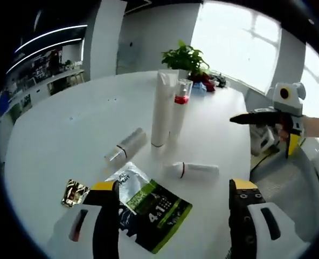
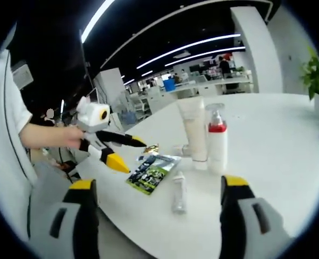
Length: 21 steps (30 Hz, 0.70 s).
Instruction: Arrange the skincare products in the storage area until every visible bottle or jar stands upright without overlapping.
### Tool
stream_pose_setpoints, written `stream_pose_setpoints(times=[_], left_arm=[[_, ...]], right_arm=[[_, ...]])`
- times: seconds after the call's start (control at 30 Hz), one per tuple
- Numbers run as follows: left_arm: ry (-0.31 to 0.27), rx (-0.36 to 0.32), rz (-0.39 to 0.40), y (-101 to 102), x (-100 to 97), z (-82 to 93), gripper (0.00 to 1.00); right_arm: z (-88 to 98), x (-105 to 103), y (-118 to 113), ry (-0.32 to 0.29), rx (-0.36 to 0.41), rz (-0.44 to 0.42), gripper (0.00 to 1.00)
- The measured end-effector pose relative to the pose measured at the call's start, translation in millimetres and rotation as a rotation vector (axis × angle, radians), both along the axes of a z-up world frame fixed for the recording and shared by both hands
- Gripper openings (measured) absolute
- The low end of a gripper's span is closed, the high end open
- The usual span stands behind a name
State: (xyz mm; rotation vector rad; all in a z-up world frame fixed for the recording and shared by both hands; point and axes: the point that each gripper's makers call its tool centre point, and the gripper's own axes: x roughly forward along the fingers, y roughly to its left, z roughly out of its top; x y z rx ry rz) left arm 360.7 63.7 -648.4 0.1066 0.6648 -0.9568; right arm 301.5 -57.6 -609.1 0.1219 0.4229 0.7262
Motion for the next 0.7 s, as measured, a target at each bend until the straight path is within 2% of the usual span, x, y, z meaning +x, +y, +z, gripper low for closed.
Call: stream_pose_setpoints(times=[0.3,0.53,0.7], left_arm=[[-0.008,0.005,0.078,21.0,-26.7,12.9,0.88],[0.005,0.028,0.103,29.6,-54.7,10.4,0.93],[0.015,0.02,0.135,37.7,-72.4,12.3,0.94]], right_arm=[[4.3,-10.2,1.1,-0.008,-0.003,0.012,0.96],[7.8,-20.1,4.9,-0.015,-0.011,0.032,0.96],[14.1,-25.6,6.8,-0.022,0.001,0.034,0.96]])
